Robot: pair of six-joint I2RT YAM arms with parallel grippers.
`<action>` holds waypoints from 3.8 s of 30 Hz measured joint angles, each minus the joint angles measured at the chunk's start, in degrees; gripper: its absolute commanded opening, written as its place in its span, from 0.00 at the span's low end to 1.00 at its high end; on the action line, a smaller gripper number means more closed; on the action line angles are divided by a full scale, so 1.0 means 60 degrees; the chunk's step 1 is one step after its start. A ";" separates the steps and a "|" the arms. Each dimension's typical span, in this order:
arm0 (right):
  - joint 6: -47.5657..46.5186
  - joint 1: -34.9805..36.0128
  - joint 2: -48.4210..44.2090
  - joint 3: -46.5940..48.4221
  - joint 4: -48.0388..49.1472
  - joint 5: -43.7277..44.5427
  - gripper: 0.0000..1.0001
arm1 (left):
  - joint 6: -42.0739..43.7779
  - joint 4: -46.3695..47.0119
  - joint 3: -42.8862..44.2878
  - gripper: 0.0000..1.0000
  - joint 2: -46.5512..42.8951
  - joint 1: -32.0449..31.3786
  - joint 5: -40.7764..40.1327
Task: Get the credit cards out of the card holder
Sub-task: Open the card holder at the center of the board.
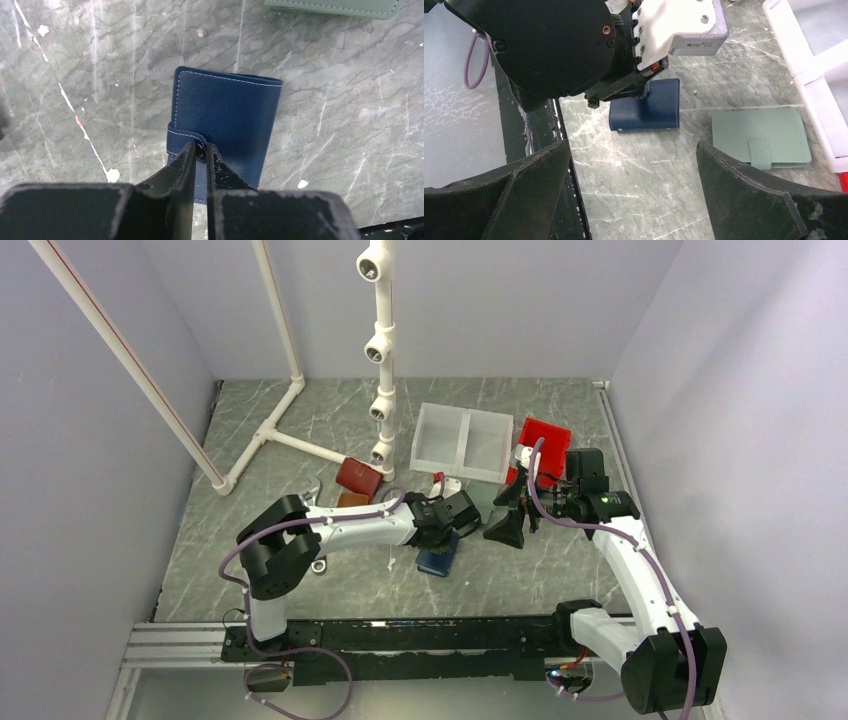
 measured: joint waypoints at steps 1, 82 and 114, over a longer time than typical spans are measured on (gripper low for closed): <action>0.0000 0.0000 0.0000 -0.0004 0.0000 -0.0015 1.00 | 0.0000 0.0062 -0.0073 0.07 -0.0058 0.0000 -0.0007; 0.4867 0.2546 0.3279 -0.1045 0.3792 0.3027 0.79 | -0.0918 0.7719 -0.6204 0.00 -0.5118 0.0758 0.3479; 0.4645 0.2790 0.3446 -0.0940 0.3617 0.4197 0.27 | -0.0845 0.7031 -0.6204 0.00 -0.5657 0.0769 0.3585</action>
